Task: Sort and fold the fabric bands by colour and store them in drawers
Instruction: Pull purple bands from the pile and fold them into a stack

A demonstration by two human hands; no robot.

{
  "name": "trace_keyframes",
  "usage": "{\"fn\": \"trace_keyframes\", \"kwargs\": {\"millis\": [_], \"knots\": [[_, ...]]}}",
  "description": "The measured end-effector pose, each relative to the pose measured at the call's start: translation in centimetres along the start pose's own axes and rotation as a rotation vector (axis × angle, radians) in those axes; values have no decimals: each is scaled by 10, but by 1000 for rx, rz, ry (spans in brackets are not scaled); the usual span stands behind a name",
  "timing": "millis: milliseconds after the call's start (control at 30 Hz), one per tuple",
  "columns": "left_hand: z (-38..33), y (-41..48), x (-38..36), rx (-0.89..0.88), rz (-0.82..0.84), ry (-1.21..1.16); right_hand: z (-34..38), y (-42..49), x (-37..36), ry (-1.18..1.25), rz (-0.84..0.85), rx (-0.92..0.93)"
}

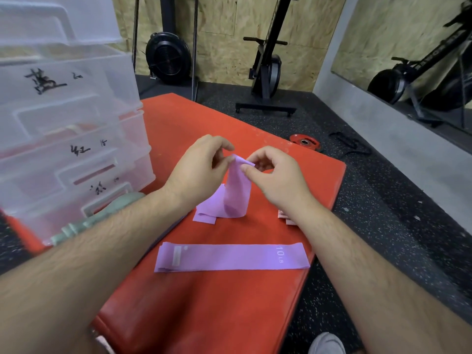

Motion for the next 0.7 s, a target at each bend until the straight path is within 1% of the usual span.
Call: {"fn": "trace_keyframes", "kwargs": {"millis": [33,100,167,233,333,367,433,500,567,600,700], "knots": [[-2,-2,0,89,-11,-21,-1,-1,-3,13,-18,-10],[-9,-6,-2,259,-9,-141,-1,-4,-8,38,-45,-8],[-16,-6,-3,388,2,-286,2,-7,-14,22,-46,54],[-19,-6,-2,450,6,-348,7,-11,-18,-1,-14,128],[-11,-6,2,498,-11,-403,10,-15,-21,6,75,167],[-9,-7,5,509,-1,-391,10,-16,-21,2,114,169],[-4,-10,10,463,44,-255,8,-16,-22,-23,151,175],[-2,-13,16,393,85,-122,3,-12,-23,-70,113,190],[-3,-16,20,375,122,-93,-2,-6,-24,-125,89,180],[-4,-17,21,366,136,-92,-4,-3,-26,-124,124,149],[-10,-21,26,318,149,-127,-4,-1,-35,-33,343,29]]}}
Point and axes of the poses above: each hand's wrist, its own y-axis towards the middle knuckle, its own x-axis out of the back of the hand, z = x × y, the point moved 1 cm from there along y, towards the middle knuckle, and after that the axes turned 6 degrees about -x, right-handed, at the moved point
